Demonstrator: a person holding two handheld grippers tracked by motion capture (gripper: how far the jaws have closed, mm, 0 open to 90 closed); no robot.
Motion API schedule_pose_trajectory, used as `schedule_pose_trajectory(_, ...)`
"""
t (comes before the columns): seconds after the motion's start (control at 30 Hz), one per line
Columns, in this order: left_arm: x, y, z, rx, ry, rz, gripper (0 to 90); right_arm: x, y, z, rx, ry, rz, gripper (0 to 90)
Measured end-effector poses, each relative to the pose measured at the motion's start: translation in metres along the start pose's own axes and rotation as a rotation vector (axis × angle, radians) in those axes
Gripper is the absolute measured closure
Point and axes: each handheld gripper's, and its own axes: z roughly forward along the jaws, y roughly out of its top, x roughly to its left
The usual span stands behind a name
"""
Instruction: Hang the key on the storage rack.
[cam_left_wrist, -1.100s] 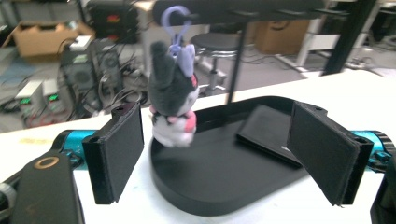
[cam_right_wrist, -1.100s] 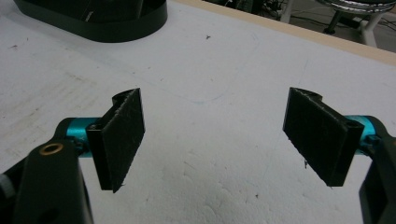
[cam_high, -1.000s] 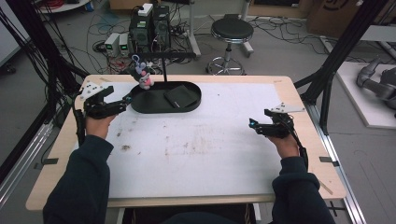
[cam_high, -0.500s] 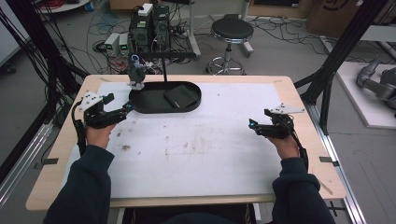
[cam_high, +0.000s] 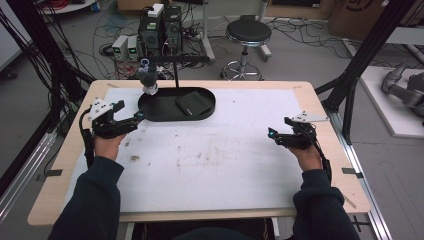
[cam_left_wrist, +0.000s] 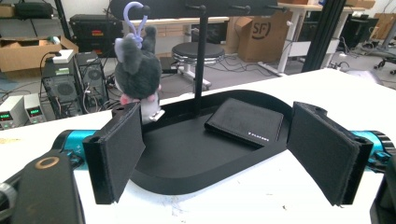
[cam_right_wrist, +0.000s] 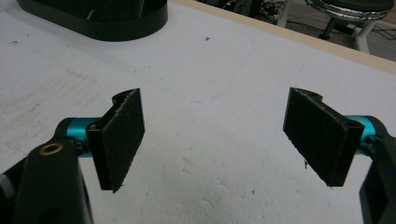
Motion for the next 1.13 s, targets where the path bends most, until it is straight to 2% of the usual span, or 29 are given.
schedule_pose_trajectory(0.27, -0.0006, -0.0003, -0.0001, 0.0, -0.006, 0.003, 19.0, 0.0014, -0.0006, -0.0046, -0.01, -0.013, 0.003, 21.0)
schedule_pose_trajectory(0.37, -0.0014, -0.0005, 0.0005, -0.001, -0.01, 0.002, 19.0, 0.0025, -0.0002, -0.0049, -0.01, -0.017, -0.01, 21.0)
schedule_pose_trajectory(1.13, -0.0012, -0.0007, 0.0007, 0.005, -0.008, 0.005, 19.0, 0.003, -0.001, -0.0079, -0.013, -0.02, -0.013, 21.0)
